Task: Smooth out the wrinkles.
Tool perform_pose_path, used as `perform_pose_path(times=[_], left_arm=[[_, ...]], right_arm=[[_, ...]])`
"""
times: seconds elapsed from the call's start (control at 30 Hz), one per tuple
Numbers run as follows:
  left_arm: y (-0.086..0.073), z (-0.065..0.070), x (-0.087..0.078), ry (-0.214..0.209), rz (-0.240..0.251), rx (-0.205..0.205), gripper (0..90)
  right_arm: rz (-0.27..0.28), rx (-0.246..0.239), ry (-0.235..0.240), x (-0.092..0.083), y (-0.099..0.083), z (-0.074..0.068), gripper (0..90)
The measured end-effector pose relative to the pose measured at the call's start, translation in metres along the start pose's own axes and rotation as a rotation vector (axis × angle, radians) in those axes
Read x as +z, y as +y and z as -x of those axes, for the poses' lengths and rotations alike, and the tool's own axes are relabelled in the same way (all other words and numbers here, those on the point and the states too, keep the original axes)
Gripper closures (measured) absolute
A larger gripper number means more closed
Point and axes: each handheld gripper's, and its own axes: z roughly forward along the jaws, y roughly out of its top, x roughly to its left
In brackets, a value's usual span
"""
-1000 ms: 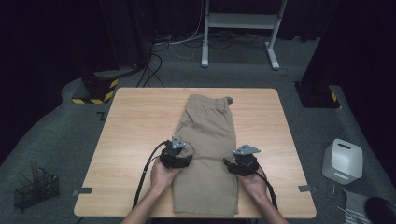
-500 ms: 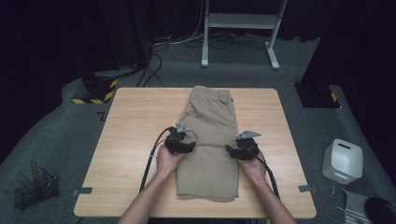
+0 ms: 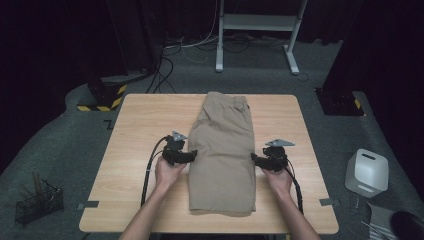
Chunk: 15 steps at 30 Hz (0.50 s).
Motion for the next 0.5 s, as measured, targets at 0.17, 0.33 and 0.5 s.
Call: perform_pose_path(times=[0.17, 0.33, 0.5], left_arm=[[-0.002, -0.005, 0.005, -0.022, 0.013, -0.028, 35.8], [-0.001, -0.007, 0.017, -0.029, 0.010, -0.067, 35.6], [0.001, -0.004, 0.025, -0.025, -0.009, -0.059, 34.3]], right_arm=[[-0.003, 0.024, 0.003, -0.001, 0.000, 0.003, 42.4], [-0.022, 0.027, 0.026, 0.006, 0.003, -0.002, 41.5], [-0.036, 0.020, 0.035, 0.015, 0.008, -0.008, 38.3]])
